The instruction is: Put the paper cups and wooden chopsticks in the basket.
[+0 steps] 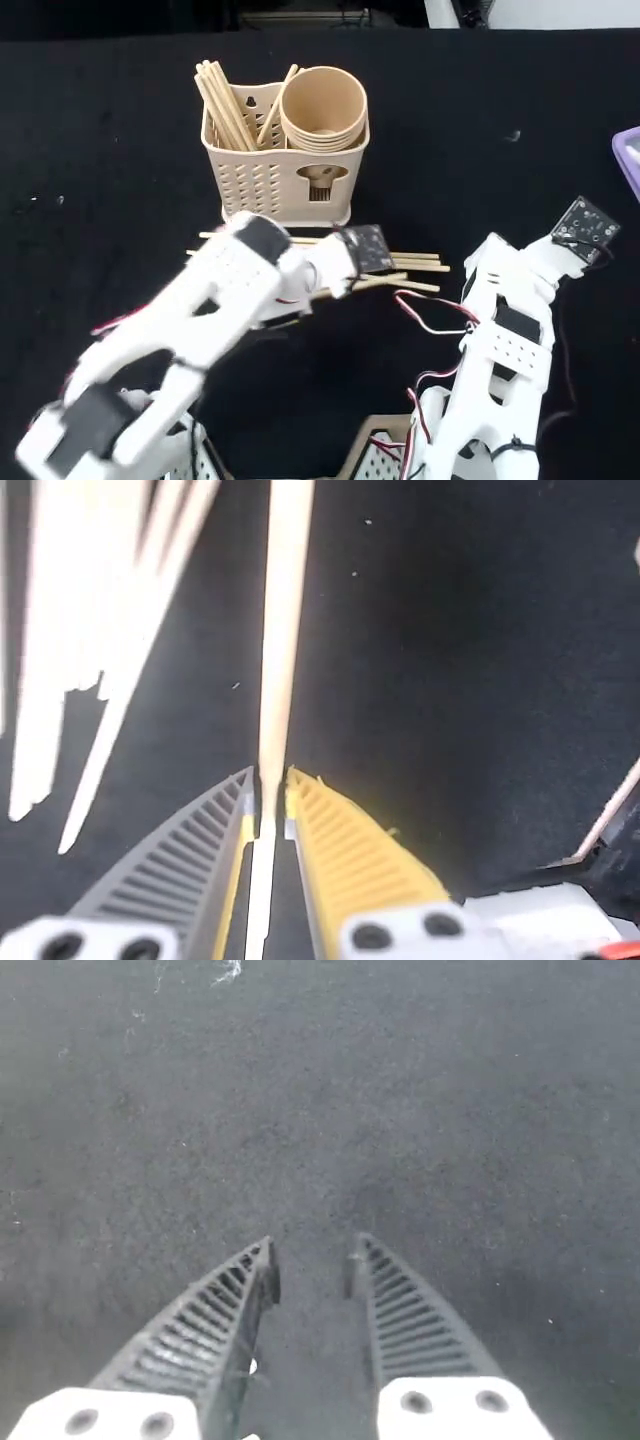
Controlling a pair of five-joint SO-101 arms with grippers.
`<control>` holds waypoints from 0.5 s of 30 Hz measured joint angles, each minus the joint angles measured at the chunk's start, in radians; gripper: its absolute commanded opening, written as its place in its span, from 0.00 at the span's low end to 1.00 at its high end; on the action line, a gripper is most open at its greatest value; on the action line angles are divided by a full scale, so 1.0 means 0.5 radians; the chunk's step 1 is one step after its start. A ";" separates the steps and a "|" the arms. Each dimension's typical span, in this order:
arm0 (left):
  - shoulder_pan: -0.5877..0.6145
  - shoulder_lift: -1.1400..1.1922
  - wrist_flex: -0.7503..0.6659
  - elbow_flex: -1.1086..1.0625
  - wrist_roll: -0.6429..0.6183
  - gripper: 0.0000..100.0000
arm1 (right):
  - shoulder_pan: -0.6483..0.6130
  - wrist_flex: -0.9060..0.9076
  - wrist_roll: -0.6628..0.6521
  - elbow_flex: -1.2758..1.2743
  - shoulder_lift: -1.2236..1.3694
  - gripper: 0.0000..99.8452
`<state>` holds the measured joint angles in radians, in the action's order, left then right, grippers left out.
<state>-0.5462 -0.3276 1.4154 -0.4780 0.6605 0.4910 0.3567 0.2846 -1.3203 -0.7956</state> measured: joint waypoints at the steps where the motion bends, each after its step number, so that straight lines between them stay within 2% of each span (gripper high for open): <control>1: 0.018 -0.101 0.046 0.000 0.000 0.03 | 0.000 -0.003 0.000 0.000 0.000 0.03; 10: 0.270 -0.905 0.138 0.000 -0.181 0.03 | 0.000 -0.114 0.000 -0.009 0.000 0.01; 15: 0.402 -1.280 -0.077 0.049 -0.393 0.03 | -0.077 -0.307 0.000 -0.150 0.000 0.01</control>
<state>-0.3452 -0.9674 1.3771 -0.4534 0.4641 0.4526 0.2033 0.2846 -1.3955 -0.7956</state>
